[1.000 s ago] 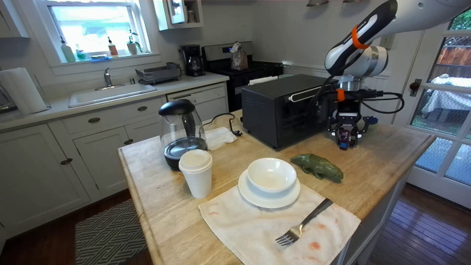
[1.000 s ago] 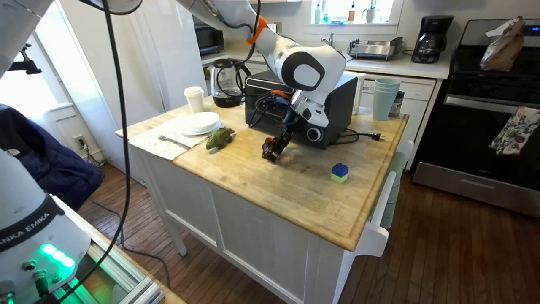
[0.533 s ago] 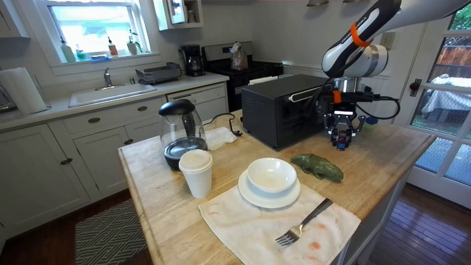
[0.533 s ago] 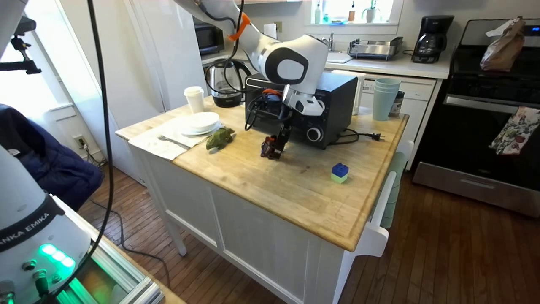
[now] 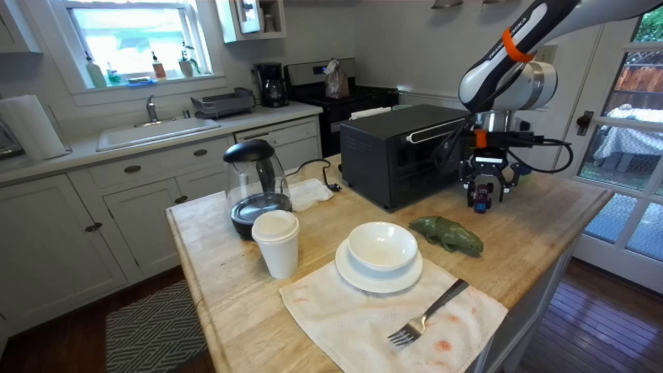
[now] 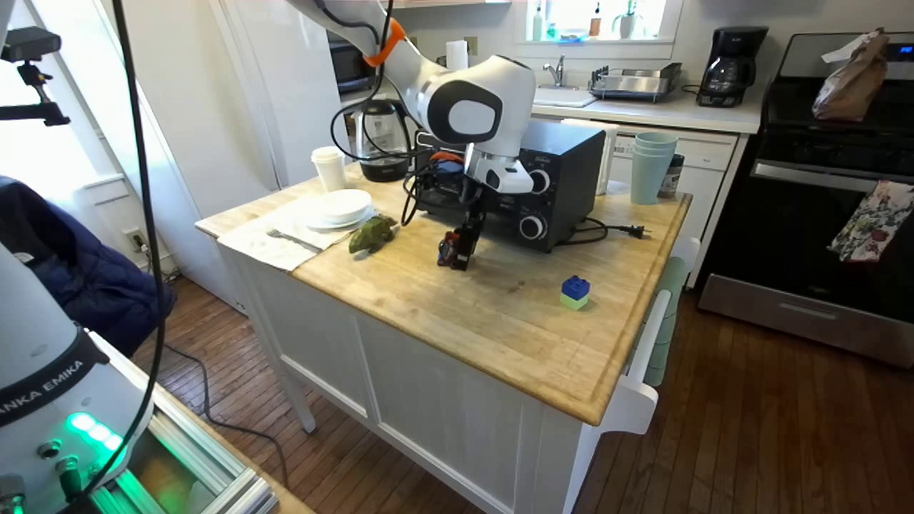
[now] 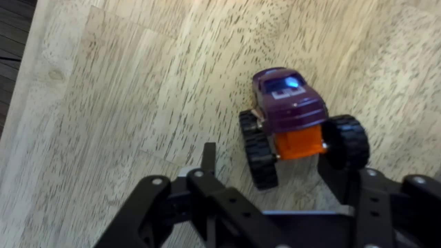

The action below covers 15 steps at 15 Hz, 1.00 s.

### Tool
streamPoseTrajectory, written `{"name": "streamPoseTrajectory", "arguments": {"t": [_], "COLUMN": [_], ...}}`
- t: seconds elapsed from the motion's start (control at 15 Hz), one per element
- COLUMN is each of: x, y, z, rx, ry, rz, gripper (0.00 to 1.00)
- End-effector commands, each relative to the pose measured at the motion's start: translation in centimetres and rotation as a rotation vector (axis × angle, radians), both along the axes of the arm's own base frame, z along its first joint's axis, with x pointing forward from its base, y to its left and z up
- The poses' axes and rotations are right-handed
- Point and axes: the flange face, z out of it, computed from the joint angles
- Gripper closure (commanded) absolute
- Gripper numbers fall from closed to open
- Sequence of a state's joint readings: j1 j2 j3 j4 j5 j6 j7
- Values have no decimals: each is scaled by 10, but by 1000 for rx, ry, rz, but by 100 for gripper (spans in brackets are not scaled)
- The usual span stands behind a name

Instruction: Turn the toy car upside down

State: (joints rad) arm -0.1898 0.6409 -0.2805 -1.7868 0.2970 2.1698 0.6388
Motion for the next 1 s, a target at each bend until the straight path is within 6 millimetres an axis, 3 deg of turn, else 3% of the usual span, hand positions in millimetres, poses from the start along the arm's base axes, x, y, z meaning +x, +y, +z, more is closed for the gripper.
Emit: {"name": "streamPoseTrajectory", "arguments": {"t": [0.0,0.4,0.93], "x": [-11,-12,-21], "y": [-3,-4,-5], "z": [10,0,1], "rx": [-16,41,116], "ry": [3,37,85], "rz": [-14,15,18], "gripper": [0,0,0]}}
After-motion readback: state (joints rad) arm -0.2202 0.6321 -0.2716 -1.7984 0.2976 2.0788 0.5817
